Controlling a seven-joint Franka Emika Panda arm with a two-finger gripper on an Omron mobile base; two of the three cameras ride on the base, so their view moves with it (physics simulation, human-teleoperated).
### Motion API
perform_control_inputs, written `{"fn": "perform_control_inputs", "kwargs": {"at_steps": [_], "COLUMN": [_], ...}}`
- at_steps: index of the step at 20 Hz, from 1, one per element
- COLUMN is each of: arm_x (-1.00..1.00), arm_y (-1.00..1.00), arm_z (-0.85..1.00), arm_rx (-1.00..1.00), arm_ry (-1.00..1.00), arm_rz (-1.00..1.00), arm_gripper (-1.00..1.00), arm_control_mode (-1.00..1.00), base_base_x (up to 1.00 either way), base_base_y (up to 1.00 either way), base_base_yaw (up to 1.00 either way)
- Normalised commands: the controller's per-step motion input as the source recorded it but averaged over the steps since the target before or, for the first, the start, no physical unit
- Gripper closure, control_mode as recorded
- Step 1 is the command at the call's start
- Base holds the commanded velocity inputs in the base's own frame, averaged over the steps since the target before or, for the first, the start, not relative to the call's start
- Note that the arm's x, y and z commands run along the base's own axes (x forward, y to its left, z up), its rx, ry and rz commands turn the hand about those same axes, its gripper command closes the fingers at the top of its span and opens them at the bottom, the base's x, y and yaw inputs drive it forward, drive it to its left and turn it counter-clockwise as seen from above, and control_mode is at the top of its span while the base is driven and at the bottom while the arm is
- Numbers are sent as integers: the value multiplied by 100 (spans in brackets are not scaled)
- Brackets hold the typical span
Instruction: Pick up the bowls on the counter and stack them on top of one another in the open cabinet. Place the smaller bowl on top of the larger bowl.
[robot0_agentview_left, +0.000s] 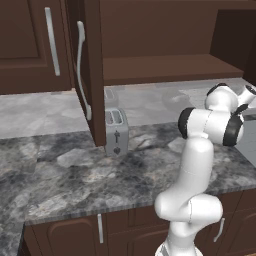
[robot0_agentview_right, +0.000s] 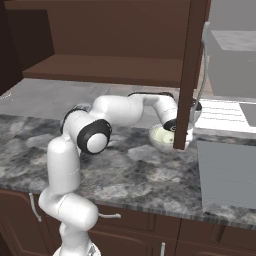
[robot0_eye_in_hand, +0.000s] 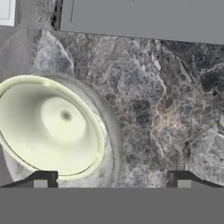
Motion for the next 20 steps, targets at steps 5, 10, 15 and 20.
{"fn": "perform_control_inputs", "kwargs": {"at_steps": [5, 10, 15, 20], "arm_x": [-1, 7, 13, 10], "arm_y": [2, 14, 18, 10], "arm_z": [-5, -6, -16, -32], "arm_rx": [0, 0, -3, -5], "arm_ry": [-1, -1, 0, 0], "arm_rz": [0, 0, 0, 0], "arm_gripper": [-100, -100, -100, -100], "arm_control_mode": [-100, -100, -100, -100], "base_base_x": [0, 0, 0, 0], "base_base_y": [0, 0, 0, 0], "base_base_yaw": [0, 0, 0, 0]}}
